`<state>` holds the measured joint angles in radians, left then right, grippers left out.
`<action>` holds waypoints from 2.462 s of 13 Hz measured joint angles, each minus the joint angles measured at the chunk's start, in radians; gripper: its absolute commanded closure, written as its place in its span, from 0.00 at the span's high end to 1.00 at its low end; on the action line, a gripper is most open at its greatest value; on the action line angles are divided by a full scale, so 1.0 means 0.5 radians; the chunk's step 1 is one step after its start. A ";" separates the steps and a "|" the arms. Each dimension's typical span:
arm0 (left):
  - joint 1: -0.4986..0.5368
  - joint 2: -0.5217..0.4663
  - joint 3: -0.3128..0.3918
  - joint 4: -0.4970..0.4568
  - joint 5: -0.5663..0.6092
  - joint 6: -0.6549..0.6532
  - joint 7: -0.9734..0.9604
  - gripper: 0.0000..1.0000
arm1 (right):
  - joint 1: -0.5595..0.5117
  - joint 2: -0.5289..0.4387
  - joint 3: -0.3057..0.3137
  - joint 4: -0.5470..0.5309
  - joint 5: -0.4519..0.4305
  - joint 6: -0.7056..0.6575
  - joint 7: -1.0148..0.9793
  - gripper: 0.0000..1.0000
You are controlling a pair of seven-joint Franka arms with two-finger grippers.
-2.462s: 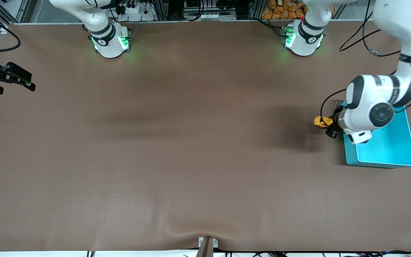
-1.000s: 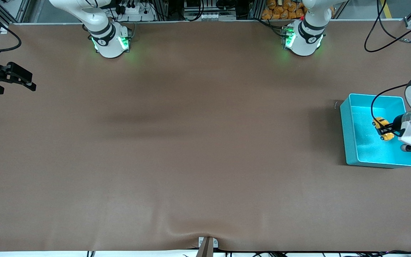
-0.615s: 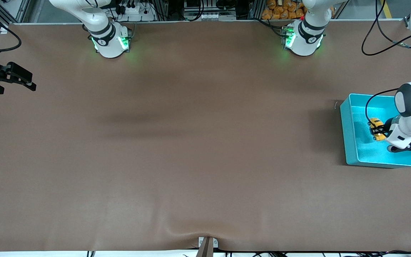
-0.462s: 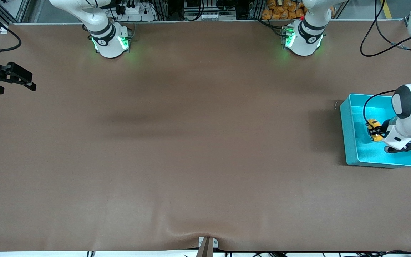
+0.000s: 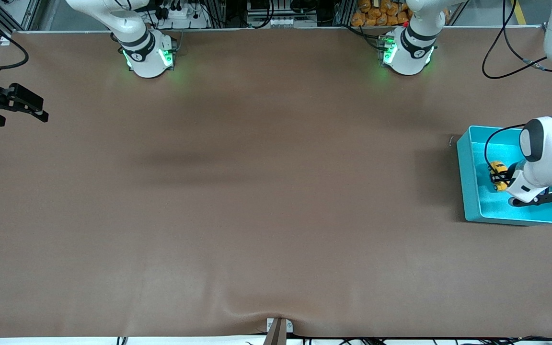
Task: Wind and store yellow beetle car
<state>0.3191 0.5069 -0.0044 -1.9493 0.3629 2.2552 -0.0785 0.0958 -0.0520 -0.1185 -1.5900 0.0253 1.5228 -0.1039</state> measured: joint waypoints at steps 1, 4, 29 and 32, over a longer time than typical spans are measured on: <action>0.000 0.005 0.000 0.000 0.001 0.004 0.000 0.63 | 0.000 0.000 0.000 0.000 0.000 0.000 0.000 1.00; 0.000 0.005 0.000 0.012 0.001 0.009 -0.001 0.94 | 0.000 0.000 -0.001 0.000 0.000 0.000 0.001 1.00; -0.609 -0.955 -0.129 0.891 -0.651 -1.417 -0.008 1.00 | 0.001 0.001 -0.027 0.006 0.000 0.014 0.001 1.00; -0.724 -0.986 -0.122 0.891 -0.653 -1.473 -0.008 1.00 | 0.001 0.010 -0.030 0.006 0.000 0.018 0.001 1.00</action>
<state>-0.0431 0.0140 -0.0655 -1.5037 0.0363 1.5185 -0.0824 0.0965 -0.0471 -0.1333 -1.5870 0.0253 1.5320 -0.1035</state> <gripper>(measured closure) 0.000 0.000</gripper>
